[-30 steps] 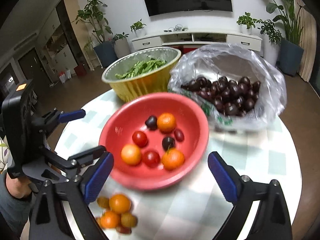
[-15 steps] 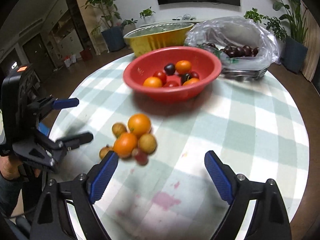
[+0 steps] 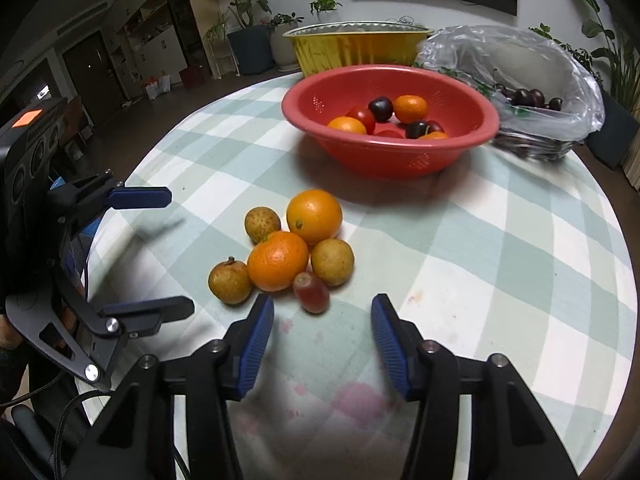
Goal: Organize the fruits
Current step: 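Grasp a brown pear with the left gripper while the right gripper grasps a small red plum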
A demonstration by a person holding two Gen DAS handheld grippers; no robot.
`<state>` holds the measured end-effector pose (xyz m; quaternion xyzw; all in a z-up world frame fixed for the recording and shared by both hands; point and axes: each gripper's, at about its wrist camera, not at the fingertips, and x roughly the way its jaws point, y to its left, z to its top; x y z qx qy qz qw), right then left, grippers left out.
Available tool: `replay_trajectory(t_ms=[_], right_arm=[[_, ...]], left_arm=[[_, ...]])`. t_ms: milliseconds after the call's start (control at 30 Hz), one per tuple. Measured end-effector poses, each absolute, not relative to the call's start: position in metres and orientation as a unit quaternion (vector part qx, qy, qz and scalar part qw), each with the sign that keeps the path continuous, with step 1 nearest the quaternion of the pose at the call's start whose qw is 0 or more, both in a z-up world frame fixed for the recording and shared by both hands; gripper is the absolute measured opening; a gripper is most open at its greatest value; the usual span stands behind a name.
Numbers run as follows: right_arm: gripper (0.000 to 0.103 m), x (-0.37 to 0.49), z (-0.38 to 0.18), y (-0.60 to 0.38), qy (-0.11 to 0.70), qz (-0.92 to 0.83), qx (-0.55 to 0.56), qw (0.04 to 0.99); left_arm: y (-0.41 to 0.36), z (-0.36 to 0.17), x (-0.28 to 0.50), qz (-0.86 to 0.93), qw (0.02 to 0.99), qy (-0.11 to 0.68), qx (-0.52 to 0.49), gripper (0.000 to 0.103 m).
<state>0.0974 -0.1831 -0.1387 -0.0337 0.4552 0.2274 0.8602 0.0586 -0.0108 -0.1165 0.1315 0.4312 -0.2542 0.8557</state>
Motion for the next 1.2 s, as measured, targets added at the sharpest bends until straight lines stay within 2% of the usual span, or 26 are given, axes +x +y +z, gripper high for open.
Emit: replay_trajectory(t_ms=[100,233,400,500,567,633,800,1067,1200], right_arm=[[0.047,0.101,-0.141,-0.179,0.457,0.231,-0.041,0.858],[0.044,0.102,-0.14,-0.176,0.455,0.238,-0.048,0.857],[0.034,0.101,-0.14,-0.171,0.452,0.249,-0.062,0.854],[0.029,0.101,-0.141,-0.168,0.455,0.253,-0.068,0.851],[0.028,0.101,-0.142,-0.169,0.455,0.253,-0.07,0.851],[0.02,0.102,-0.142,-0.17,0.457,0.251,-0.068,0.851],[0.02,0.103,-0.142,-0.173,0.458,0.252,-0.064,0.85],[0.019,0.102,-0.142,-0.174,0.458,0.253,-0.057,0.85],[0.019,0.102,-0.141,-0.176,0.458,0.252,-0.054,0.851]], left_arm=[[-0.011,-0.116,0.062,-0.261,0.853,0.433,0.129,0.096],[-0.011,-0.117,0.067,-0.268,0.85,0.436,0.125,0.094],[-0.017,-0.121,0.069,-0.284,0.841,0.442,0.128,0.075],[-0.023,-0.122,0.069,-0.303,0.833,0.444,0.132,0.066],[-0.026,-0.122,0.068,-0.308,0.83,0.444,0.136,0.065],[-0.028,-0.123,0.069,-0.318,0.826,0.446,0.133,0.06],[-0.035,-0.125,0.07,-0.327,0.819,0.45,0.141,0.051],[-0.042,-0.129,0.073,-0.339,0.809,0.459,0.145,0.042],[-0.046,-0.128,0.075,-0.347,0.805,0.46,0.144,0.028]])
